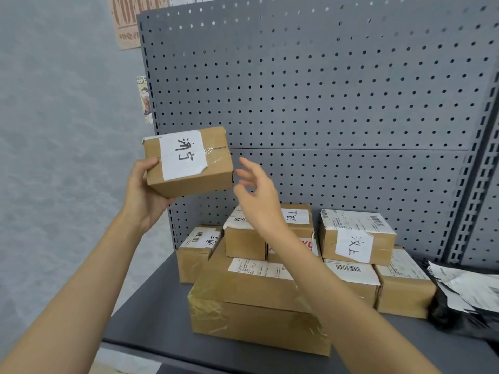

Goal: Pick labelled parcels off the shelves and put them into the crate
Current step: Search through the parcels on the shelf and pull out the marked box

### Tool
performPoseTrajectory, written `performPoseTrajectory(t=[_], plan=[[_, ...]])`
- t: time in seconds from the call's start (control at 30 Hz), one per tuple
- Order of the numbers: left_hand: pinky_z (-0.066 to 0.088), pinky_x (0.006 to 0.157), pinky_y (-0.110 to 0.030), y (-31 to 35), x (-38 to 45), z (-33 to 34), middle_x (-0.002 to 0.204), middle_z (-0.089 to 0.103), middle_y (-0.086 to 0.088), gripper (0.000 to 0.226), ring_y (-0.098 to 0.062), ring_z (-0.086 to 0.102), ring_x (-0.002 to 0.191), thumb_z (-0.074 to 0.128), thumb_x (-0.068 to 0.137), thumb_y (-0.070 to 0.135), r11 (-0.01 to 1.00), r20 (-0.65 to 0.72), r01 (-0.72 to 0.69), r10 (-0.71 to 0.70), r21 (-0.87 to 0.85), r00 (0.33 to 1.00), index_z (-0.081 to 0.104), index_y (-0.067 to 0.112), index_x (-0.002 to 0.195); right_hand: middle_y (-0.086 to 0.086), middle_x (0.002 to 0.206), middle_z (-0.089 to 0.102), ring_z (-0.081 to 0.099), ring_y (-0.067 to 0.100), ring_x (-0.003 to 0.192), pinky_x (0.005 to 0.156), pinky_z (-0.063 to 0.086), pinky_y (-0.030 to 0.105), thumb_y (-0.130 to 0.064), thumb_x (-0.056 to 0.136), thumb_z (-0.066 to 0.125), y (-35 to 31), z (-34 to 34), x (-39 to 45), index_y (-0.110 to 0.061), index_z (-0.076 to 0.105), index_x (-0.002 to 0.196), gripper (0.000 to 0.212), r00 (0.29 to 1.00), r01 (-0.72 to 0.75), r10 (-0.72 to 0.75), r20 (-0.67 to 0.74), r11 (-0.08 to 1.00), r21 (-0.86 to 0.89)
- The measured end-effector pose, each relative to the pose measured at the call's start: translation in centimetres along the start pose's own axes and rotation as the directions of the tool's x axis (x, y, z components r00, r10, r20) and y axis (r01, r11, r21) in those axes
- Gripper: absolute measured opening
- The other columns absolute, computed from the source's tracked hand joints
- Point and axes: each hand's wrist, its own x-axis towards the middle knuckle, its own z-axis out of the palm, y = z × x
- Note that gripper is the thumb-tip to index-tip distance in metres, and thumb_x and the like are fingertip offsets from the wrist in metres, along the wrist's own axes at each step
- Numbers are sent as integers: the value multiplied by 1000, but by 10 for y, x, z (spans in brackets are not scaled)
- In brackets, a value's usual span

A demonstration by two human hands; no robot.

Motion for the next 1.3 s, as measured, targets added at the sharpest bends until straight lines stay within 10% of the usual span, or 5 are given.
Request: performPoseTrajectory(t=[0.2, 0.37, 0.5, 0.93, 1.3], plan=[[48, 87, -33, -7, 7, 4, 116, 67, 2, 44, -17, 58, 105, 52, 78, 42, 995, -49, -15, 19, 94, 999, 58, 23, 117, -3, 134, 51, 46, 11, 121, 95, 37, 23, -5, 91, 45, 12, 2, 4, -24, 36, 143, 56, 999, -32, 34, 25, 995, -97], [49, 92, -36, -34, 5, -12, 132, 49, -5, 101, -18, 53, 116, 76, 55, 40, 968, -325, -3, 87, 250, 942, 27, 12, 138, 6, 144, 41, 34, 21, 134, 107, 32, 35, -10, 91, 49, 45, 2, 0, -21, 30, 146, 59, 983, -101, 151, 107, 922, -374], [41, 76, -11, -75, -3, -32, 129, 40, 2, 97, -10, 45, 112, 82, 65, 27, 890, -427, 23, 196, 455, 883, 17, 22, 138, 6, 140, 45, 35, 20, 133, 106, 30, 31, -9, 90, 51, 63, 5, -4, -20, 37, 142, 54, 989, -98, 138, 53, 879, -466], [42, 95, -31, -159, -15, -43, 129, 32, 3, 116, -15, 42, 119, 90, 37, 47, 780, -364, 21, 268, 625, 892, 20, 33, 127, 5, 147, 35, 31, 25, 133, 111, 18, 35, -12, 86, 53, 81, 53, -5, -25, 24, 148, 70, 938, 273, -22, 345, 658, -702], [43, 80, -9, -152, -22, -64, 119, 49, 24, 98, 12, 50, 105, 80, 40, 46, 759, -29, 21, -2, 651, 1000, 30, 41, 125, 6, 160, 1, 1, 40, 144, 113, 2, 61, -17, 84, 57, 82, 90, 13, -40, 7, 148, 85, 878, 394, 88, 471, 428, -814]])
